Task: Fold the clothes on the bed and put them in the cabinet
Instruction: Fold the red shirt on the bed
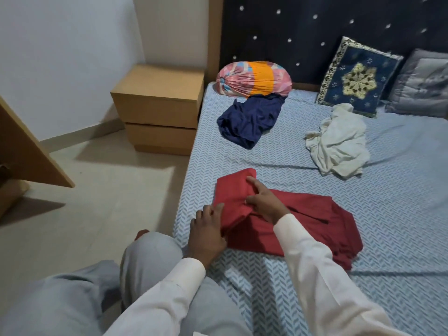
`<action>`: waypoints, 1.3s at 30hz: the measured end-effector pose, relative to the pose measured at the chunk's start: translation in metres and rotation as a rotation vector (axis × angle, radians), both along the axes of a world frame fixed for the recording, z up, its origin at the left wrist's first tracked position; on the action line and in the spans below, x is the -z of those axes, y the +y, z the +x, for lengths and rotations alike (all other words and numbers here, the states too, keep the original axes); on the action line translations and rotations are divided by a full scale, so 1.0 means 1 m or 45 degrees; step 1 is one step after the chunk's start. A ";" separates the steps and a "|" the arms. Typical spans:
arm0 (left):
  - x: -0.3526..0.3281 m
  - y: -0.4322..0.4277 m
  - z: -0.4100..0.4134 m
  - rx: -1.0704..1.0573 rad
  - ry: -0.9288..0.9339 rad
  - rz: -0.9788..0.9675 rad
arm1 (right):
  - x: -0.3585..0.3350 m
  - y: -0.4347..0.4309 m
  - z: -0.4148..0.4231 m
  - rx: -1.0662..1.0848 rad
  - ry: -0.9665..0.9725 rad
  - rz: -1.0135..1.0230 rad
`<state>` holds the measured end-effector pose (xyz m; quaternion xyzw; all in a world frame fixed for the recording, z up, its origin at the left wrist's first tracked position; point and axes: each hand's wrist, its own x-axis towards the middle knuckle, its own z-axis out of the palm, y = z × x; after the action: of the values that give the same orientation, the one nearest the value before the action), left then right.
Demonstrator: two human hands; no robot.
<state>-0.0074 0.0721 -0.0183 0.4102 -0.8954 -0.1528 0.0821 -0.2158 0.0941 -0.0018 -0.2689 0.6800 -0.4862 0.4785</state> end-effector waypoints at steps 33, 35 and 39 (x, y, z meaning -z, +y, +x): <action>0.042 0.065 -0.078 0.532 -0.164 0.082 | 0.022 0.229 -0.173 0.334 0.514 0.313; 0.042 0.067 -0.078 0.568 -0.130 0.056 | 0.025 0.240 -0.167 0.565 0.428 0.227; 0.039 0.065 -0.076 0.568 -0.075 0.007 | 0.038 0.251 -0.153 0.866 0.126 0.035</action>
<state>-0.0831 0.1372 -0.0568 0.2065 -0.9655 -0.1574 0.0189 -0.3688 0.3453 -0.0402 -0.0436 0.7597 -0.5949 0.2590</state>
